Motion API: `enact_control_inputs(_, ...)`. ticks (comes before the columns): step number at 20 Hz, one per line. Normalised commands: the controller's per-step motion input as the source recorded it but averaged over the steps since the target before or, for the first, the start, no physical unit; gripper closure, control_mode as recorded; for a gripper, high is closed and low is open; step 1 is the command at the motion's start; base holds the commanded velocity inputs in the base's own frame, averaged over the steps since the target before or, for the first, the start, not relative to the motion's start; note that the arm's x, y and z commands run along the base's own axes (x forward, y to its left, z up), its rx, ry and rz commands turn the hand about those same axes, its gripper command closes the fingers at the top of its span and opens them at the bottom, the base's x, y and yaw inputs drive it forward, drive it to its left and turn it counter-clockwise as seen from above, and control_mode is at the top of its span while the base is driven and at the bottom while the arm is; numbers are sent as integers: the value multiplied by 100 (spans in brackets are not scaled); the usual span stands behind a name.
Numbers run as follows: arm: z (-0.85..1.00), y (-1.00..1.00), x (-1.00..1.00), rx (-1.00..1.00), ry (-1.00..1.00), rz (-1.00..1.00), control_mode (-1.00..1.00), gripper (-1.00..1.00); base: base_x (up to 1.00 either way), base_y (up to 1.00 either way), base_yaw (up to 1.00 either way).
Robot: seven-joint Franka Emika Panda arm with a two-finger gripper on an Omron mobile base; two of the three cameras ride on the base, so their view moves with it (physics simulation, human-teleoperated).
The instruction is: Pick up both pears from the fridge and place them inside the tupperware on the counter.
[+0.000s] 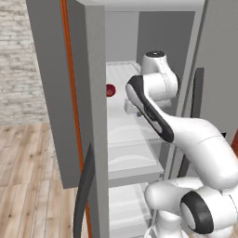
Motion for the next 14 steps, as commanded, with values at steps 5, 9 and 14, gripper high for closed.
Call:
enact_control_inputs(5,33,0,-100,-1,-30,24,-100,100,0,0,0)
enact_control_inputs(9,28,-7,-96,0,-35,29,-100,100,0,0,0)
enact_control_inputs(14,21,-12,-56,0,-39,26,-100,100,0,0,0)
